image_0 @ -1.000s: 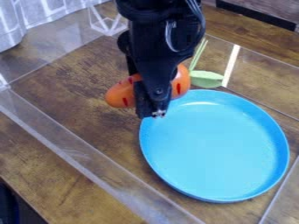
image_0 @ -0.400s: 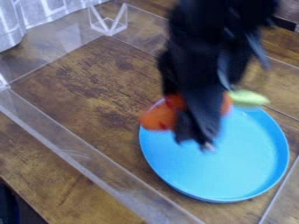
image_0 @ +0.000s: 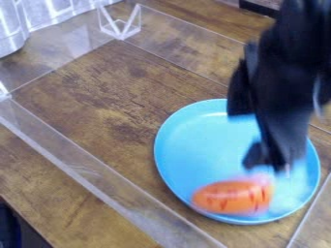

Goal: Put the carrot in the blue tray

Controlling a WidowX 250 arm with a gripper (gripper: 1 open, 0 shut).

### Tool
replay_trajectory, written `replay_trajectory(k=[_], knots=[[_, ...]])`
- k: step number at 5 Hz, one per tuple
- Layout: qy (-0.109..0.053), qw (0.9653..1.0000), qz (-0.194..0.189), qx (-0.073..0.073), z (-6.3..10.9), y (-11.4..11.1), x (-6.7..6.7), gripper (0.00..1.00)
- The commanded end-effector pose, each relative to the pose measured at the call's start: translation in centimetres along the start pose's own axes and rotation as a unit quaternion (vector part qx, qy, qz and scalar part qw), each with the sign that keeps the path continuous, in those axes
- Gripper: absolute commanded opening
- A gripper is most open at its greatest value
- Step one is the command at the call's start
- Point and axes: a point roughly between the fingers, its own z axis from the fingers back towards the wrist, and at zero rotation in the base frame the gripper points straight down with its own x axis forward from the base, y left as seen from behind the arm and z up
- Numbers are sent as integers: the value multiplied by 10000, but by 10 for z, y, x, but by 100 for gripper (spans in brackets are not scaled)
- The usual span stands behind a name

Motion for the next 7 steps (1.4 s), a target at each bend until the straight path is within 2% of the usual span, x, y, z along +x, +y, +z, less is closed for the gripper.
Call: replay_trajectory(k=[1, 3, 4, 5, 7], knots=[[-196, 9997, 129, 4, 1, -1, 15, 100], [43, 9997, 141, -203, -35, -29, 17, 100], [155, 9995, 126, -258, -54, -41, 18, 100], [202, 9992, 177, -303, -61, -42, 23, 100], [397, 9985, 152, -351, -85, -50, 27, 100]])
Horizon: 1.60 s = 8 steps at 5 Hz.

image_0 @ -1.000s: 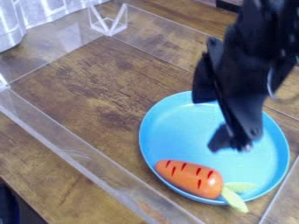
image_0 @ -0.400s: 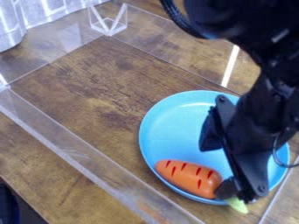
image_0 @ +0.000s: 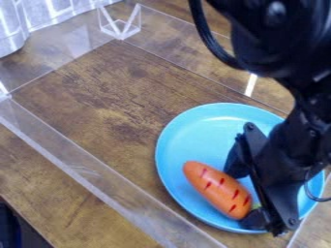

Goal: Put the carrot in the blue tray

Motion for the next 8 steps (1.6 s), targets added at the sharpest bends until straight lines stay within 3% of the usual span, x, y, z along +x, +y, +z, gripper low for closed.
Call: replay_trajectory(k=[1, 6, 7, 8], knots=[[-106, 9999, 27, 12, -1, 3, 13, 100], [313, 9994, -167, -29, -33, -1, 36, 100], [378, 9991, -210, -24, -36, -1, 38, 0], [388, 9989, -250, 15, -36, 0, 39, 0]])
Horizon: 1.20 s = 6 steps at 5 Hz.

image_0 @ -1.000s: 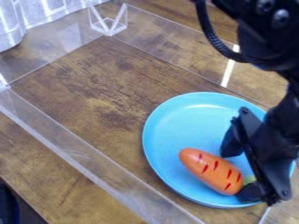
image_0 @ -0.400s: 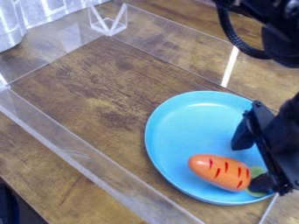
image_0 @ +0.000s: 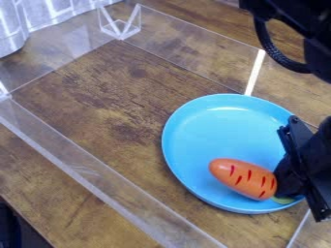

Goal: Put the carrot in the blue tray

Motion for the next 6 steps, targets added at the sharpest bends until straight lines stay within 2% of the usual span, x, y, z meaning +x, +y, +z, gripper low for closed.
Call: replay_trajectory(k=[1, 6], knots=[[267, 9996, -85, -16, -19, -3, -7, 0], [134, 9996, -187, 165, -4, 12, -6, 0]])
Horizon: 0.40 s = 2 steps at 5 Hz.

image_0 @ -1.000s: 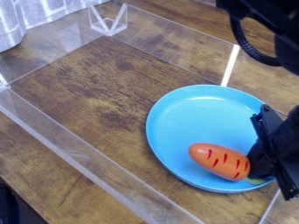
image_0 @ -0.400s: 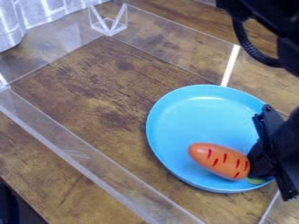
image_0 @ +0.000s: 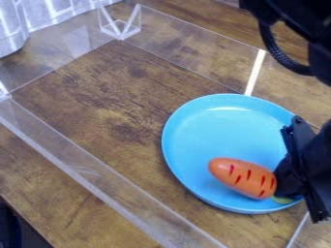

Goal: Put the carrot in the blue tray

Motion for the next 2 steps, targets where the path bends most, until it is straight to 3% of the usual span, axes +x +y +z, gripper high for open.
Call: replay_trajectory(k=[1, 2], knots=[[33, 10000, 30, 23, -1, 9, -4, 0], [6, 10000, 10, 52, 1, 11, -4, 0]])
